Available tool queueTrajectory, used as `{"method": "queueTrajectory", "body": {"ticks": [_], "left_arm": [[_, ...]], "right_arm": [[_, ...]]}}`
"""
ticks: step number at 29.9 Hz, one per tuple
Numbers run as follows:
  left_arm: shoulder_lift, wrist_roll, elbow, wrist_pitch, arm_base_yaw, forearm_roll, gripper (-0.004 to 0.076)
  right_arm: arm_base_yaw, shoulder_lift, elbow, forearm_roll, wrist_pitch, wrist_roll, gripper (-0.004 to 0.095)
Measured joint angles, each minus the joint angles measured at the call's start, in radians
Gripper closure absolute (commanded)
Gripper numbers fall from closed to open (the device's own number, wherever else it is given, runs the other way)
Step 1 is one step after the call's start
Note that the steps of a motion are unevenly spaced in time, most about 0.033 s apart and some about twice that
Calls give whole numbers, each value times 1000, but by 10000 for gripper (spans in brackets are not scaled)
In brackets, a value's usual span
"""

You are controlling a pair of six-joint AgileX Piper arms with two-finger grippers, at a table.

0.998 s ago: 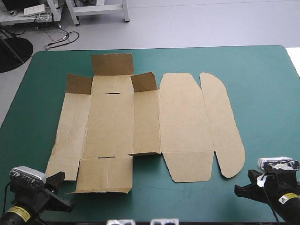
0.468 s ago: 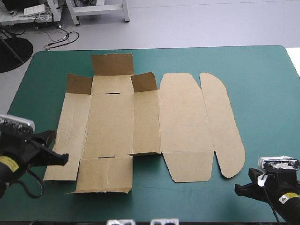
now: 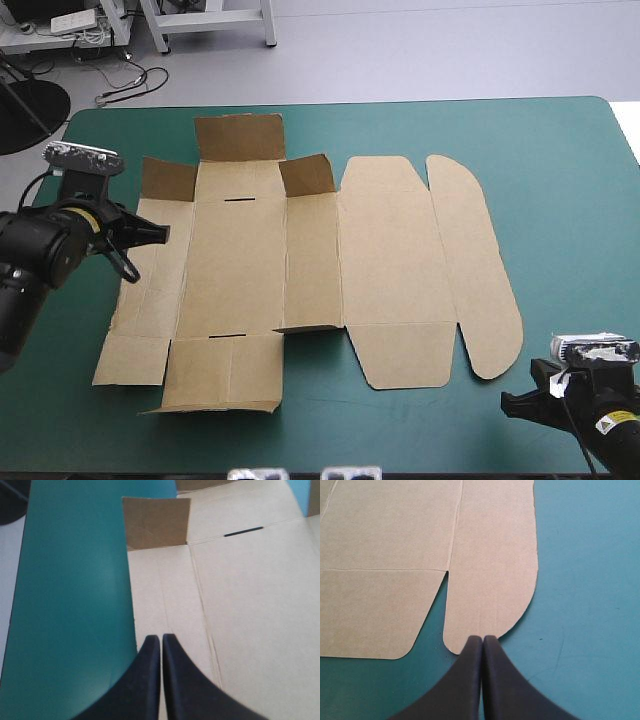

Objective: Fold the box

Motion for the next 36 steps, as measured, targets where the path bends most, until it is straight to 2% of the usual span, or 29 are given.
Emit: {"method": "queueTrajectory", "body": {"ticks": [7, 11, 14, 17, 23, 29, 33, 36], "left_arm": [[148, 204, -40, 64, 356, -327, 709], [209, 361, -36, 162, 555, -536, 709], [246, 458, -9, 220, 673, -646, 709], [268, 530, 53, 232, 759, -726, 709], [323, 660, 198, 216, 793, -805, 709], [367, 701, 223, 166, 793, -835, 699], [368, 727, 223, 157, 793, -839, 611], [368, 772, 223, 158, 793, -839, 472]], "right_arm": [[0, 0, 0, 0, 4, 0, 928], [0, 0, 0, 0, 12, 0, 928], [0, 0, 0, -3, 14, 0, 928], [0, 0, 0, -4, 15, 0, 928], [0, 0, 0, -4, 16, 0, 928], [0, 0, 0, -4, 19, 0, 928], [0, 0, 0, -7, 19, 0, 928], [0, 0, 0, -7, 19, 0, 928]]}}
